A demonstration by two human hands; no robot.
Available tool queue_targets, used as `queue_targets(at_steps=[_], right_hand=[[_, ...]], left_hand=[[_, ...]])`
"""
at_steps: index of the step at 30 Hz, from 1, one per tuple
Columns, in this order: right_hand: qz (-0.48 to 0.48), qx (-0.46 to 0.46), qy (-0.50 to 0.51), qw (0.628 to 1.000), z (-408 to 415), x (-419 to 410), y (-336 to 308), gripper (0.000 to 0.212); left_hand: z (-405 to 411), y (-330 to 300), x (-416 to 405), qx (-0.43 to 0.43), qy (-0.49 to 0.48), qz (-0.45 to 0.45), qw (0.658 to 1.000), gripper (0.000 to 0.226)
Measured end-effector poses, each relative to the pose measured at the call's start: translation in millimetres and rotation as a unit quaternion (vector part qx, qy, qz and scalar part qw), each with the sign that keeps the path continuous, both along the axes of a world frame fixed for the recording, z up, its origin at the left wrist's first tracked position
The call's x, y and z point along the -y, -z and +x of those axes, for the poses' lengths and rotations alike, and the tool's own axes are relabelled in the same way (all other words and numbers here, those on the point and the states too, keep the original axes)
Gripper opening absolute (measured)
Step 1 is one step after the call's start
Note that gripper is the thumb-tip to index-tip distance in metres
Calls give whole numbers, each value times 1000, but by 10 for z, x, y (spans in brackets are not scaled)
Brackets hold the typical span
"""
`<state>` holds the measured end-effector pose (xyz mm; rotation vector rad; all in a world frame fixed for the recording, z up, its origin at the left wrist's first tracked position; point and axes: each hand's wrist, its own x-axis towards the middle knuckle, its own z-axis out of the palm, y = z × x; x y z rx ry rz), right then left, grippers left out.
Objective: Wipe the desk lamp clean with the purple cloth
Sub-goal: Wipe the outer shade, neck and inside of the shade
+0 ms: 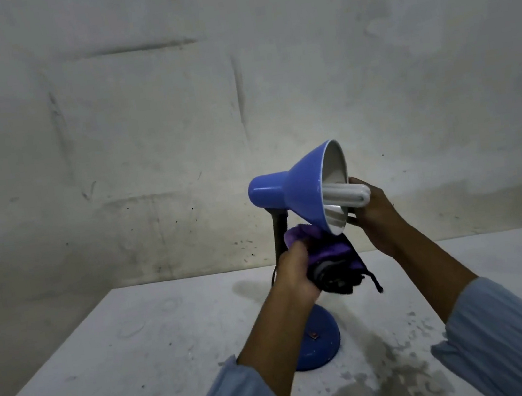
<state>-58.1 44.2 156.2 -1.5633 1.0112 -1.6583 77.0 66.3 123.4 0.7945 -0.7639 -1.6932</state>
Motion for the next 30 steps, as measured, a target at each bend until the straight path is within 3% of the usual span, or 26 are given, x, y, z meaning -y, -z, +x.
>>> queue_targets(at_steps=[2, 4, 8, 14, 16, 18, 20, 22, 25, 28, 30], right_hand=[[-7, -27, 23, 999, -16, -37, -11, 31], [-15, -49, 32, 998, -23, -58, -30, 29], [-22, -39, 68, 997, 8, -21, -21, 40], [0, -13, 61, 998, 91, 29, -10, 28], [3, 0, 62, 998, 107, 15, -22, 27], [-2, 0, 51, 999, 95, -20, -16, 25], [-11, -10, 39, 999, 83, -56, -13, 24], [-12, -13, 38, 999, 85, -79, -16, 24], [-4, -7, 47, 999, 82, -65, -23, 18], [14, -13, 53, 998, 52, -54, -6, 23], [19, -18, 53, 998, 50, -72, -11, 24]], left_hand=[[19, -105, 52, -100, 3, -21, 995, 23], [33, -167, 48, -140, 11, -31, 990, 25], [214, -148, -33, -48, -37, -31, 998, 22], [540, -389, -151, 128, -113, -119, 978, 29], [578, -465, -174, 139, -144, -149, 968, 26], [622, -580, -171, 95, -204, -197, 954, 23], [674, -739, -121, 112, -295, -283, 906, 22], [683, -862, -72, 213, -359, -366, 832, 27], [583, -857, -27, 365, -316, -485, 729, 29], [563, -692, 104, 432, -306, -594, 606, 39], [629, -644, 213, 467, -360, -572, 571, 36]])
